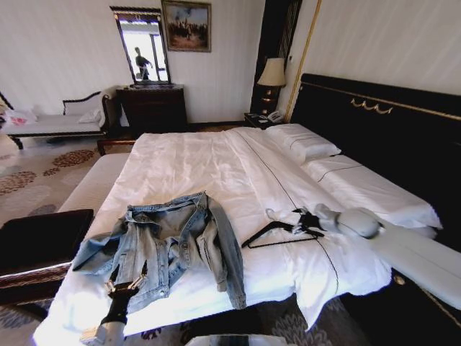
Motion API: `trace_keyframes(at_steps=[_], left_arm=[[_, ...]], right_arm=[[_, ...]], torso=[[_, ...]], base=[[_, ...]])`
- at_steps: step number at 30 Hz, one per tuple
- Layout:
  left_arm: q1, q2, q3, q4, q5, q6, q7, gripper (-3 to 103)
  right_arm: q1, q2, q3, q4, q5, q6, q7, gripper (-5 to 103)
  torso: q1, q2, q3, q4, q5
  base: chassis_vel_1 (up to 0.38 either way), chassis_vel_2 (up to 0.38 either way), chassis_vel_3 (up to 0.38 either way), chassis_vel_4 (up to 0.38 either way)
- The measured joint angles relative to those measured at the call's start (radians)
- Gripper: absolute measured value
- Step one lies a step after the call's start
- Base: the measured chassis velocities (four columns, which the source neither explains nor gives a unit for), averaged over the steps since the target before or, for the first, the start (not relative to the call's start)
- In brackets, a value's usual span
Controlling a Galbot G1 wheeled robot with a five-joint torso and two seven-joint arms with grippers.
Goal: Pick up the clothes from the bed and hang them on the clothes hanger.
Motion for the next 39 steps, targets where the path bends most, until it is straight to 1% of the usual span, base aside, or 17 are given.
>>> trace_keyframes(at_steps=[1,2,3,4,6,7,8,10,11,13,21,25,26,28,32,34,39], left_arm=[[0.003,-0.005,-0.002,-0.002,0.003,0.000,0.000,100],[0.003,-0.005,-0.002,-0.002,0.003,0.000,0.000,100],[0.009,-0.008,-0.008,-0.005,0.002,0.000,0.000,100],[0.014,-0.008,-0.014,-0.006,-0.002,-0.002,0.000,100],[0.017,-0.008,-0.016,-0.007,-0.008,-0.002,0.000,100],[0.022,-0.006,-0.019,-0.006,-0.027,-0.002,0.000,100],[0.024,-0.005,-0.025,-0.004,-0.040,-0.003,0.001,100],[0.024,-0.004,-0.027,-0.003,-0.043,-0.004,0.001,100],[0.023,-0.004,-0.031,0.002,-0.048,-0.007,0.001,100],[0.020,-0.005,-0.036,0.008,-0.053,-0.012,0.001,100],[0.018,-0.004,-0.046,0.021,-0.081,-0.017,0.002,100],[0.018,-0.007,-0.055,0.021,-0.088,-0.017,0.002,100],[0.018,-0.007,-0.055,0.021,-0.088,-0.017,0.002,100],[0.019,-0.010,-0.057,0.020,-0.096,-0.017,0.003,100],[0.020,-0.013,-0.057,0.020,-0.097,-0.017,0.004,100],[0.024,-0.020,-0.060,0.016,-0.097,-0.018,0.005,100],[0.029,-0.021,-0.066,0.017,-0.104,-0.023,0.005,100]], right_arm=[[0.077,0.018,-0.079,-0.027,-0.005,0.000,-0.009,100],[0.077,0.018,-0.079,-0.027,-0.005,0.000,-0.009,100],[0.133,0.037,-0.146,-0.055,-0.012,0.001,-0.018,100],[0.163,0.052,-0.183,-0.080,-0.016,0.005,-0.025,100],[0.175,0.060,-0.198,-0.092,-0.016,0.006,-0.030,100],[0.198,0.077,-0.229,-0.111,-0.015,0.004,-0.043,100],[0.222,0.090,-0.263,-0.125,-0.016,0.002,-0.060,100],[0.230,0.094,-0.275,-0.130,-0.017,0.001,-0.066,100],[0.255,0.105,-0.320,-0.149,-0.033,0.000,-0.088,100],[0.273,0.118,-0.355,-0.184,-0.051,0.000,-0.101,100],[0.312,0.160,-0.409,-0.296,-0.065,0.013,-0.113,100],[0.319,0.201,-0.433,-0.360,-0.068,0.017,-0.114,100],[0.319,0.201,-0.433,-0.360,-0.068,0.017,-0.114,100],[0.325,0.233,-0.446,-0.414,-0.084,0.017,-0.117,100],[0.331,0.254,-0.457,-0.453,-0.099,0.020,-0.120,100],[0.353,0.296,-0.484,-0.534,-0.113,0.035,-0.127,100],[0.370,0.327,-0.508,-0.566,-0.105,0.046,-0.132,100]], torso=[[0.000,0.000,0.000,0.0004,-0.0013],[0.000,0.000,0.000,0.0004,-0.0013],[0.000,0.000,0.000,0.0003,-0.0009],[0.000,0.000,0.000,0.0002,-0.0005],[0.000,0.000,0.000,-0.0001,-0.0006],[0.000,0.000,0.000,-0.0005,-0.0007],[0.000,0.000,0.000,-0.0005,-0.0004],[0.000,0.000,0.000,-0.0004,-0.0006],[0.000,0.000,0.000,-0.0003,-0.0006],[0.000,0.000,0.000,-0.0004,-0.0005],[0.000,0.000,0.000,-0.0004,-0.0006],[0.000,0.000,0.000,-0.0002,-0.0006],[0.000,0.000,0.000,-0.0002,-0.0006],[0.000,0.000,0.000,-0.0003,-0.0004],[0.000,0.000,0.000,-0.0003,-0.0004],[0.000,0.000,0.000,-0.0002,-0.0005],[0.000,0.000,0.000,-0.0004,-0.0005]], base=[[0.000,0.000,0.000,0.000],[0.000,0.000,0.000,0.000],[0.000,0.000,0.000,0.000],[0.000,0.000,0.000,0.000],[0.000,0.000,0.000,0.000],[0.000,0.000,0.000,0.000],[0.000,0.000,0.000,0.000],[0.000,0.000,0.000,0.000],[0.000,0.000,0.000,0.000],[0.000,0.000,0.000,0.000],[0.000,0.000,0.000,0.000],[0.000,0.000,0.000,0.000],[0.000,0.000,0.000,0.000],[0.000,0.000,0.000,0.000],[0.000,0.000,0.000,0.000],[0.000,0.000,0.000,0.000],[0.000,0.000,0.000,0.000]])
